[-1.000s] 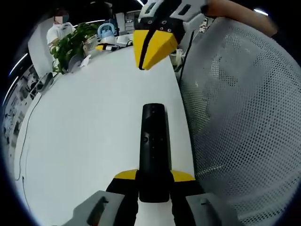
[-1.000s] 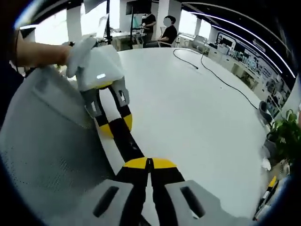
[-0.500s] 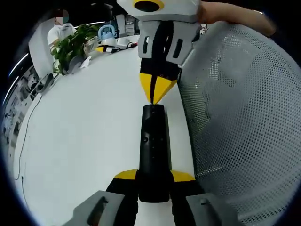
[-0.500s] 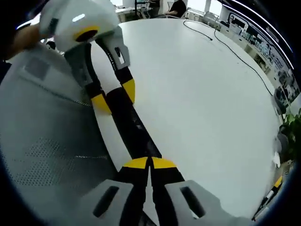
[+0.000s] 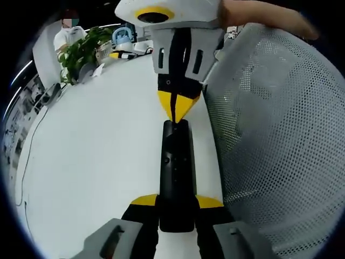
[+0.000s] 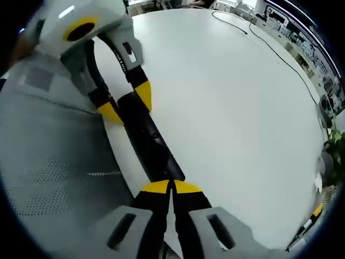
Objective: Press the specified remote control buttons in sequence, fully releasing each button before pressing the next.
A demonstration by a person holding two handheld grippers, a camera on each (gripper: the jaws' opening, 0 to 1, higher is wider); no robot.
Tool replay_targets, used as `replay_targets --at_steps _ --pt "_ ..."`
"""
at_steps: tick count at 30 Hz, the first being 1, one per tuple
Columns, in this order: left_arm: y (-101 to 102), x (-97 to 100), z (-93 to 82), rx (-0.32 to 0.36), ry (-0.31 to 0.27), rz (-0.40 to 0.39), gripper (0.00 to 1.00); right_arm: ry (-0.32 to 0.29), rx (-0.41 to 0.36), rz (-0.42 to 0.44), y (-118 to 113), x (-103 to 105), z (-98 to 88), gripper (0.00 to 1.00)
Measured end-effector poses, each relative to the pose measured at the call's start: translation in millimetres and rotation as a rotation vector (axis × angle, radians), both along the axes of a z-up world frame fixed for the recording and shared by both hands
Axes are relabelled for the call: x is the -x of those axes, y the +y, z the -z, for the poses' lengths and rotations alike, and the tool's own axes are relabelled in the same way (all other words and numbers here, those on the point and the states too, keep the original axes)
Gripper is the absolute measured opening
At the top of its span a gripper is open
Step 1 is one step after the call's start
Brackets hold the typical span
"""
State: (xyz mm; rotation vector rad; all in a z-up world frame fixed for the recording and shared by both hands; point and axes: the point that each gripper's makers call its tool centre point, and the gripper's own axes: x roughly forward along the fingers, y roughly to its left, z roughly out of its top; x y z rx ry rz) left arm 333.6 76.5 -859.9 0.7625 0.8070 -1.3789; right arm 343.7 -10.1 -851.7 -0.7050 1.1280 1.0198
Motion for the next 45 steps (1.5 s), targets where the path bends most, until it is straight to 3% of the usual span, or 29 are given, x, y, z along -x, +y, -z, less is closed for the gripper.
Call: replay_targets --at_steps 4,8,11,14,17,20,26,31,36,45 --pt "0 -0.1 0.0 0.0 0.003 -0.003 0.25 -0.002 0.014 -0.013 1 0 1.0 0.0" --pt "1 -0.4 0.1 0.011 0.008 -0.011 0.25 -0.014 0.037 -0.081 1 0 1.4 0.0" --pt "1 -0.5 -0.1 0.016 0.007 -0.012 0.25 -0.008 0.002 -0.041 0 0 0.5 0.0" --pt "0 -0.2 0.1 0.014 0.002 -0.009 0.25 -0.019 -0.097 0.053 0 -1 -1.3 0.0" --pt "1 0.1 0.0 0.037 -0.004 -0.009 0.25 0.006 -0.106 0.051 2 0 -3.5 0.0" --pt "2 -0.2 -0.2 0.059 -0.004 -0.009 0.25 -0.017 -0.151 0.031 14 -1 -9.4 0.0" --pt "0 -0.1 -0.2 0.047 -0.008 0.001 0.25 -0.017 -0.092 -0.033 11 3 0.5 0.0" --pt "0 0.1 -0.2 0.044 -0.006 -0.002 0.25 -0.033 -0.087 -0.053 12 2 -1.0 0.0" --pt "1 0.1 -0.2 0.037 0.0 0.013 0.25 -0.083 -0.043 -0.186 15 2 -0.4 0.0" --pt "1 0.5 0.0 0.034 -0.004 0.025 0.26 -0.075 -0.056 -0.159 16 -1 -0.7 0.0"
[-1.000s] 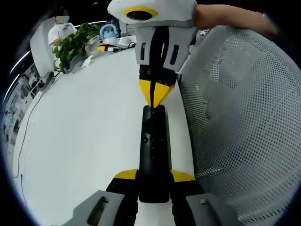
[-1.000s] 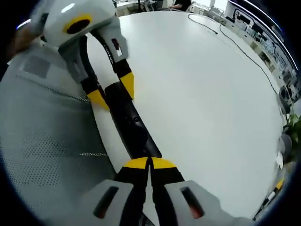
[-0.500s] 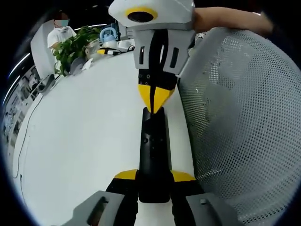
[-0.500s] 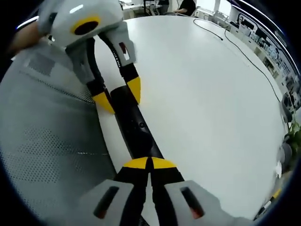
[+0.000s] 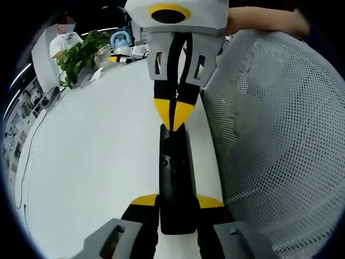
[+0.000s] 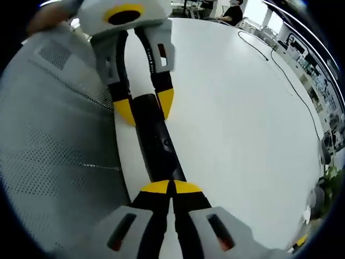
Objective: Press the specified remote control buttons in sequence, fully releasing each button before pressing the next.
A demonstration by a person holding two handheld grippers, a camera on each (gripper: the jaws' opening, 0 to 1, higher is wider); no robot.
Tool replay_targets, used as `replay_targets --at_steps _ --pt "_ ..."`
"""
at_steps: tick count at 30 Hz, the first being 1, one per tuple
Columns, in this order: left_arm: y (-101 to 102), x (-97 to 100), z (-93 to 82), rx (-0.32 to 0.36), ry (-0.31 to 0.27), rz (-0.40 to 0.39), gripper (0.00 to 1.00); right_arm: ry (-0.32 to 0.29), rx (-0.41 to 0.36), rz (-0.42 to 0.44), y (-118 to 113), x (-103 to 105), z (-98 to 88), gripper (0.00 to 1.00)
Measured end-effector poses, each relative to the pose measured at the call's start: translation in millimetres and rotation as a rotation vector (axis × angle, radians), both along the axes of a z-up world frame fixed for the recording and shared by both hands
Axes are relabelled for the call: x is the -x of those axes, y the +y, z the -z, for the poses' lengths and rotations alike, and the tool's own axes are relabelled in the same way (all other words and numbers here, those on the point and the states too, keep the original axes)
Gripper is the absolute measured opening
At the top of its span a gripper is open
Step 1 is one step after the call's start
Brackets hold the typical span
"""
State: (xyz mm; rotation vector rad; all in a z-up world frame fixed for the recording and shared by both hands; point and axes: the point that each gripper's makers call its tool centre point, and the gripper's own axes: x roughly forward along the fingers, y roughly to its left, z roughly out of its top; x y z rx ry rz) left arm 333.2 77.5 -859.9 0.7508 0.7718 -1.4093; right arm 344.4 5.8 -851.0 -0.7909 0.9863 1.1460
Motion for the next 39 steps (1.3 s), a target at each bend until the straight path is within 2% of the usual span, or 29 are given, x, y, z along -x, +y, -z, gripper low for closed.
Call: replay_targets --at_steps 4,7,12,19,23,27,30,39 --pt "0 0.2 -0.3 0.009 0.0 -0.003 0.26 -0.017 -0.017 -0.011 6 0 -1.8 0.0" --pt "0 0.3 -0.5 0.013 0.002 -0.003 0.26 -0.021 -0.027 -0.061 15 4 -0.3 0.0" --pt "0 0.2 -0.3 0.015 0.002 0.001 0.26 -0.012 -0.034 -0.044 13 2 -0.2 0.0" --pt "0 0.0 -0.2 0.021 0.004 0.0 0.26 -0.023 -0.03 -0.071 13 3 0.3 0.0" --pt "0 0.1 -0.3 0.026 0.004 -0.005 0.26 0.016 -0.06 -0.031 12 2 -1.3 0.0" --pt "0 1.8 -0.5 0.035 0.008 0.013 0.26 0.015 -0.088 -0.041 16 5 -3.9 0.07" --pt "0 2.1 -0.5 0.045 0.013 0.015 0.25 0.033 -0.081 -0.061 17 10 -0.8 0.06" --pt "0 2.4 -0.5 0.047 0.011 0.02 0.26 -0.022 -0.052 -0.13 20 10 0.5 0.07"
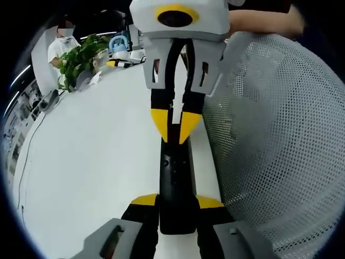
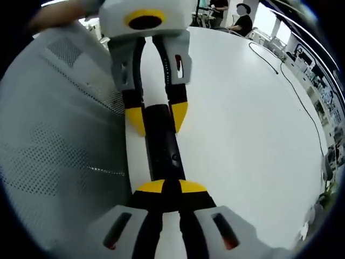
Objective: Press the specified remote control buttons in sequence, fully releasing each button before pressing the next.
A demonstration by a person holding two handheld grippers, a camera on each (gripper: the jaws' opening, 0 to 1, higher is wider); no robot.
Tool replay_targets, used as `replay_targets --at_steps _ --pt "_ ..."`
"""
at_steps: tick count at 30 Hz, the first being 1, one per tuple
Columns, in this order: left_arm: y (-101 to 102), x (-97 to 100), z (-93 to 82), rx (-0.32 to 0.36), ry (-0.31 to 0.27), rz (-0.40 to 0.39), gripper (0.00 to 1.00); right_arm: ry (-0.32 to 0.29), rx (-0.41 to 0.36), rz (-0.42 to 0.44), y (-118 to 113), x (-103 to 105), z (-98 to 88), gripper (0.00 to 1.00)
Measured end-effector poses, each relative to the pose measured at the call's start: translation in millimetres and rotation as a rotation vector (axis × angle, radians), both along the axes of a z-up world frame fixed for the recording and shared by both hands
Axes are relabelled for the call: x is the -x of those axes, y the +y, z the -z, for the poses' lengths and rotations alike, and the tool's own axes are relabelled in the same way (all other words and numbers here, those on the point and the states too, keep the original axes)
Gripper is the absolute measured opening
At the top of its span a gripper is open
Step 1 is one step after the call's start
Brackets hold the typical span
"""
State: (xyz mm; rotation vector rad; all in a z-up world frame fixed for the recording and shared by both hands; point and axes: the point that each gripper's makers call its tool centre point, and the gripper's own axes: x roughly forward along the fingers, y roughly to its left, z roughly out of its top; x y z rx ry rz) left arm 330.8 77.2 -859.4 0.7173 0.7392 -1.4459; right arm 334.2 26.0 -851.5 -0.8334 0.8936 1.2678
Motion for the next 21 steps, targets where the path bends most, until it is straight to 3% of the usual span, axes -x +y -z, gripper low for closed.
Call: replay_targets --at_steps 4,13,16,21 --pt "-0.1 0.0 0.1 0.0 0.0 0.001 0.26 0.003 0.026 -0.008 1.3 -1.5 0.7 0.07" --pt "0.1 0.2 0.2 0.0 -0.002 -0.004 0.26 0.041 -0.052 0.06 2.5 -3.7 -1.4 0.06" --pt "0.4 0.3 0.0 0.001 -0.002 -0.005 0.26 0.005 -0.029 0.02 5.8 -1.4 -1.0 0.07" --pt "0.2 0.3 0.1 0.003 -0.002 -0.003 0.26 -0.003 -0.028 0.004 8.0 -1.7 -1.3 0.07"
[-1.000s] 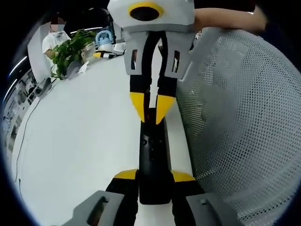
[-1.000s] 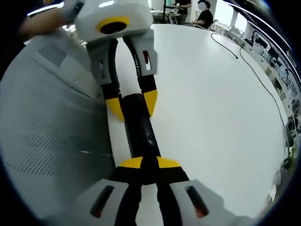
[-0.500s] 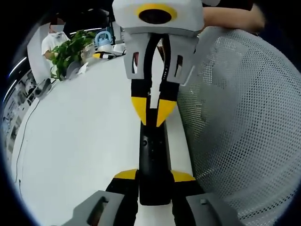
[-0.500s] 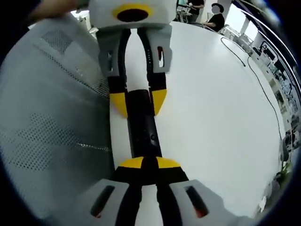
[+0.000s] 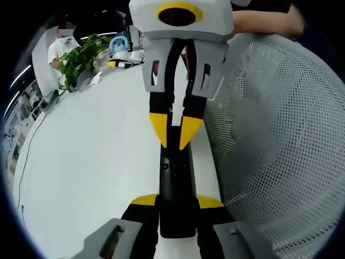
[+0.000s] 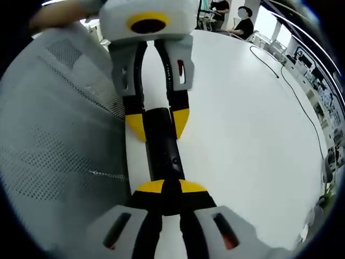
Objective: Press the specified remote control buttons in sequence, fully releasing each button before pressing the next.
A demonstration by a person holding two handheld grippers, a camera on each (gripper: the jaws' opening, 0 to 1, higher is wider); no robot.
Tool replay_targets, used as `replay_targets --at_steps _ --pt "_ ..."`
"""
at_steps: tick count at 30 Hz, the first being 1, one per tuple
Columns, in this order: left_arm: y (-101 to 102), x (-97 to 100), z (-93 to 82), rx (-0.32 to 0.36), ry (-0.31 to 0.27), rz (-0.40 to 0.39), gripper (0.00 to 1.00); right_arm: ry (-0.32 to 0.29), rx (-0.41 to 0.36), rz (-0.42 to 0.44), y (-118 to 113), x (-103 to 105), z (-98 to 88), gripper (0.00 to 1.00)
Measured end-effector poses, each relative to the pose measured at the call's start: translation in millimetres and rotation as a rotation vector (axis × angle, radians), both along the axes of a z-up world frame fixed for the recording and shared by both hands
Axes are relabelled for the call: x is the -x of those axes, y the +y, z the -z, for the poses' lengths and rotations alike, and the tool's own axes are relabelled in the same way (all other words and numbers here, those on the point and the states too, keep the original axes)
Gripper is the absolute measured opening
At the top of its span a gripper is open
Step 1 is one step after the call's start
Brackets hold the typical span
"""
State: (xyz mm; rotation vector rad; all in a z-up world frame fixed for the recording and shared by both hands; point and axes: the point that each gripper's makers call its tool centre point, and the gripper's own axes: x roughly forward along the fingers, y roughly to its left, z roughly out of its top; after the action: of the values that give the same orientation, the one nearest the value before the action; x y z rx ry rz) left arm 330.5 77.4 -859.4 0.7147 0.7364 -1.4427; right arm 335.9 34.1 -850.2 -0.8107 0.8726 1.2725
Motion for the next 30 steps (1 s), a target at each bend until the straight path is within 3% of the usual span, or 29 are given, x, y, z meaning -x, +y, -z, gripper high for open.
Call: replay_targets --at_steps 4,8,14,30 --pt "-0.1 0.0 0.0 0.001 0.001 -0.001 0.26 -0.029 0.013 -0.045 0.2 1.2 0.8 0.07" --pt "-0.4 0.3 0.1 0.0 0.001 0.003 0.26 -0.06 0.078 -0.109 1.8 2.9 2.0 0.07" --pt "-0.5 0.0 0.3 -0.005 0.001 0.011 0.26 0.008 0.024 0.008 -0.4 0.1 0.9 0.07" --pt "0.2 0.0 -0.4 0.0 0.002 0.008 0.26 -0.025 0.022 -0.034 4.6 -0.2 -0.5 0.06"
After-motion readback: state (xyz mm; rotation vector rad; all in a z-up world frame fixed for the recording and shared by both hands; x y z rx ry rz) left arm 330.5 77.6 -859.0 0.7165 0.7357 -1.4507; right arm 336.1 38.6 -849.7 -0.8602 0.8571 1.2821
